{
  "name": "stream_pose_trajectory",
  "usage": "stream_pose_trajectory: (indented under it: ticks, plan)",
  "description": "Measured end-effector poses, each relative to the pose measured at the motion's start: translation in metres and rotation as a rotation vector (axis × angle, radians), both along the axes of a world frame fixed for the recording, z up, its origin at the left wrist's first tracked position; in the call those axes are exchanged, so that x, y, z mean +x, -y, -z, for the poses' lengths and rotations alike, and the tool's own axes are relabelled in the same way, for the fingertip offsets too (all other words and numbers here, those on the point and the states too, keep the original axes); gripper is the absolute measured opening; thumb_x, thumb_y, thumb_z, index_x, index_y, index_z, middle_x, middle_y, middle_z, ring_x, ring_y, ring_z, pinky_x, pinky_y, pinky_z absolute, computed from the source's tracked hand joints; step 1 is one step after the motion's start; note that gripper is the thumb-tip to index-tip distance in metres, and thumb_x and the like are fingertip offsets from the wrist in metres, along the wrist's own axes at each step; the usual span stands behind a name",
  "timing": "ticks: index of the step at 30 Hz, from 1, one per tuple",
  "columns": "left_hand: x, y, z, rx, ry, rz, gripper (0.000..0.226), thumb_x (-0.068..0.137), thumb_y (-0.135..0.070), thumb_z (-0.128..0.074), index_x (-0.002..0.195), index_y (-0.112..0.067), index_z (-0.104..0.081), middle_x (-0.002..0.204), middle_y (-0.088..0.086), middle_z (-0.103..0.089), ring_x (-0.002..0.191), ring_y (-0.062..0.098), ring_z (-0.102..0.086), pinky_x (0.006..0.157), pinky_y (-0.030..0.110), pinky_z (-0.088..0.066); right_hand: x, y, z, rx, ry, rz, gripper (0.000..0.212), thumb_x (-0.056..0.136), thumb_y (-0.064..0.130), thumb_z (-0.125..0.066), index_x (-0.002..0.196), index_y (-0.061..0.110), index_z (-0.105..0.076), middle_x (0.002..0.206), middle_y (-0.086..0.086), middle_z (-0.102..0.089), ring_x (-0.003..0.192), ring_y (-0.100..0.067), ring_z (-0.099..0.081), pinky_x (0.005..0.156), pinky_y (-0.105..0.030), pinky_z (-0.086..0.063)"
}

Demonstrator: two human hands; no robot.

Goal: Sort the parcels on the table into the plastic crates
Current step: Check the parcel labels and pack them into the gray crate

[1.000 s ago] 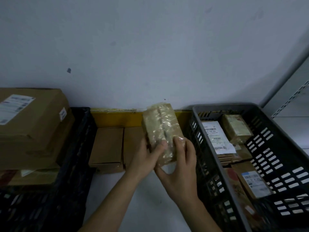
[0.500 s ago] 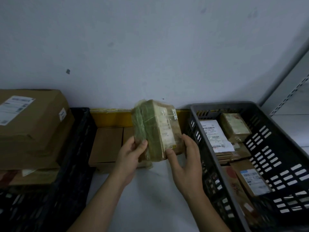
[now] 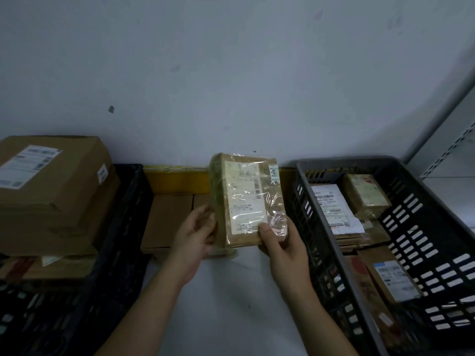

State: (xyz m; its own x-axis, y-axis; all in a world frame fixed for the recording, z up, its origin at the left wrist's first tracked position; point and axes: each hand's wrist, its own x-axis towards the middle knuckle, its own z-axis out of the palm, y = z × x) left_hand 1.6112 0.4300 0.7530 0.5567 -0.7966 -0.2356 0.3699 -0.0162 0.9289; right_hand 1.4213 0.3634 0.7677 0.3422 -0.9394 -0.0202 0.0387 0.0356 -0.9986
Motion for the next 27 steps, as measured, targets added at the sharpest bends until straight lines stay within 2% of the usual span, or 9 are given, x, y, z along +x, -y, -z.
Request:
stream_pose_trajectory:
  ticks: [3, 5, 10, 14, 18, 21, 23, 25, 27]
  plan:
    - [-0.008, 0.002, -0.010, 0.013, 0.168, -0.027, 0.051, 0.100, -0.047, -0.063, 0.148, -0.031, -0.056, 0.140, -0.001, -0.070, 0.114, 0.022, -0.076, 0.097, 0.055, -0.061, 0.000, -0.005, -0.001, -0.127, -0.052, 0.058, 0.041, 0.104, 0.021, -0.071, 0.144, 0.027, -0.063, 0.125, 0.015, -0.077, 0.116, 0.001, -0.071, 0.092, -0.016, -0.057]
    - [-0.015, 0.001, -0.020, -0.015, 0.206, 0.058, 0.056, 0.095, -0.061, -0.068, 0.145, -0.038, -0.056, 0.135, -0.007, -0.072, 0.120, 0.018, -0.073, 0.102, 0.051, -0.059, 0.000, -0.007, -0.001, -0.187, -0.073, 0.072, 0.044, 0.103, 0.020, -0.071, 0.145, 0.028, -0.061, 0.127, 0.016, -0.076, 0.116, 0.003, -0.070, 0.088, -0.011, -0.054]
    - [-0.023, 0.001, -0.023, -0.007, 0.346, 0.066, 0.056, 0.092, -0.051, -0.075, 0.144, -0.039, -0.058, 0.130, -0.014, -0.074, 0.121, 0.009, -0.070, 0.106, 0.046, -0.057, -0.010, -0.007, -0.005, -0.204, -0.169, 0.046, 0.045, 0.102, 0.028, -0.074, 0.135, 0.051, -0.055, 0.122, 0.032, -0.072, 0.112, 0.009, -0.069, 0.088, -0.011, -0.055]
    - [-0.032, 0.006, -0.026, -0.037, 0.326, 0.105, 0.049, 0.087, -0.049, -0.072, 0.134, -0.037, -0.066, 0.124, -0.011, -0.077, 0.115, 0.013, -0.074, 0.098, 0.044, -0.060, -0.030, 0.002, -0.020, -0.231, -0.211, -0.021, 0.050, 0.103, 0.038, -0.071, 0.150, 0.042, -0.053, 0.138, 0.018, -0.070, 0.126, -0.001, -0.067, 0.100, -0.030, -0.059]
    - [-0.058, 0.028, -0.034, -0.086, 0.345, 0.187, 0.041, 0.093, -0.047, -0.074, 0.132, -0.036, -0.066, 0.121, -0.011, -0.077, 0.107, 0.006, -0.075, 0.083, 0.026, -0.062, -0.075, 0.016, -0.049, -0.165, -0.188, -0.074, 0.055, 0.099, 0.044, -0.067, 0.151, 0.051, -0.048, 0.133, 0.029, -0.070, 0.123, 0.003, -0.067, 0.095, -0.018, -0.058]
    - [-0.087, 0.045, -0.036, -0.082, 0.379, 0.311, 0.053, 0.083, -0.068, -0.071, 0.130, -0.045, -0.064, 0.124, -0.016, -0.075, 0.111, 0.006, -0.074, 0.094, 0.038, -0.062, -0.119, 0.023, -0.063, -0.093, -0.231, -0.046, 0.057, 0.094, 0.058, -0.069, 0.146, 0.062, -0.046, 0.132, 0.020, -0.073, 0.116, -0.002, -0.073, 0.093, -0.025, -0.061]
    - [-0.109, 0.056, -0.040, -0.061, 0.392, 0.391, 0.057, 0.077, -0.083, -0.065, 0.126, -0.053, -0.060, 0.125, -0.020, -0.074, 0.113, 0.003, -0.072, 0.098, 0.039, -0.060, -0.145, 0.030, -0.069, -0.099, -0.281, -0.026, 0.057, 0.102, 0.050, -0.065, 0.154, 0.054, -0.042, 0.133, 0.012, -0.072, 0.112, -0.004, -0.074, 0.086, -0.022, -0.061]
    - [-0.133, 0.064, -0.047, -0.057, 0.430, 0.458, 0.042, 0.089, -0.084, -0.054, 0.122, -0.058, -0.058, 0.119, -0.025, -0.074, 0.111, -0.006, -0.069, 0.095, 0.024, -0.057, -0.169, 0.042, -0.072, -0.146, -0.354, 0.006, 0.051, 0.109, 0.039, -0.056, 0.157, 0.049, -0.040, 0.130, 0.015, -0.073, 0.109, -0.003, -0.075, 0.083, -0.019, -0.060]
    - [-0.154, 0.073, -0.053, -0.085, 0.552, 0.474, 0.029, 0.100, -0.068, -0.043, 0.120, -0.054, -0.059, 0.118, -0.025, -0.071, 0.111, -0.013, -0.064, 0.088, 0.006, -0.047, -0.194, 0.057, -0.070, -0.197, -0.419, 0.041, 0.048, 0.112, 0.039, -0.051, 0.159, 0.047, -0.040, 0.129, 0.019, -0.074, 0.111, -0.005, -0.075, 0.090, -0.028, -0.061]
